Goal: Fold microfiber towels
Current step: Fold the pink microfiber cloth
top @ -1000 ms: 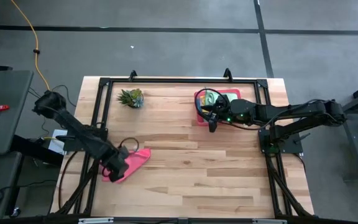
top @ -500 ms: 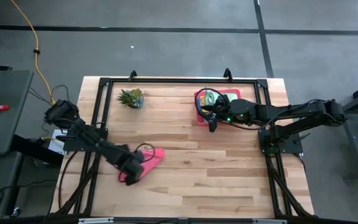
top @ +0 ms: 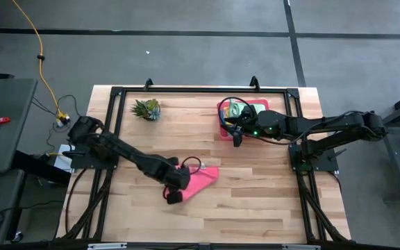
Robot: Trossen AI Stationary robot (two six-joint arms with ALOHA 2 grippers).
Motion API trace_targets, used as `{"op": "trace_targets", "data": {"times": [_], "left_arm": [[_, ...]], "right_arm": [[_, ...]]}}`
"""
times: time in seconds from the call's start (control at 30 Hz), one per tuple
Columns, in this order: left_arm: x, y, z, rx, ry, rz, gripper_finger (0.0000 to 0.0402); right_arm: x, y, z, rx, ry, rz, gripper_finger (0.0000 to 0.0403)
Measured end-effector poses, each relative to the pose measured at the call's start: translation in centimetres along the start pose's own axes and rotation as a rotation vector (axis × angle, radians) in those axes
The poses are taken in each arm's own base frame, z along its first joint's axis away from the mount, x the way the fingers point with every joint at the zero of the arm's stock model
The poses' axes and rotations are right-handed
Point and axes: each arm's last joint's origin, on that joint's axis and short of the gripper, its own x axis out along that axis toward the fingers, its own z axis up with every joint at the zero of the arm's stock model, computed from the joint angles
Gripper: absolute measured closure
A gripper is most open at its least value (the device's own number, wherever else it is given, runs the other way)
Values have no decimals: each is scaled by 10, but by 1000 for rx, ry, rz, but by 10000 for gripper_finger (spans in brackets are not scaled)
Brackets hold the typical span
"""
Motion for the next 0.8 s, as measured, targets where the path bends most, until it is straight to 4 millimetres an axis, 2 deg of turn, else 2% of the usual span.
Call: {"op": "trace_targets", "data": {"times": [0.13,0.23,0.33,0.43,0.57,0.67,0.8], "left_arm": [[-40,-3,11,75,-62,-36,401],[-76,3,11,89,-152,-63,401],[-106,15,0,85,-239,-62,401],[-122,30,-16,12,-316,-32,401],[-118,48,-44,-170,-383,6,400],[-100,57,-59,-257,-401,-18,388],[-73,66,-75,-281,-374,-5,352]], "right_arm": [[0,0,0,1,-4,2,230],[0,1,1,3,-10,5,230],[0,1,1,5,-13,7,230],[0,1,1,4,-10,5,230],[0,1,1,4,-12,6,230],[0,0,0,2,-6,3,230],[0,0,0,3,-7,3,230]]}}
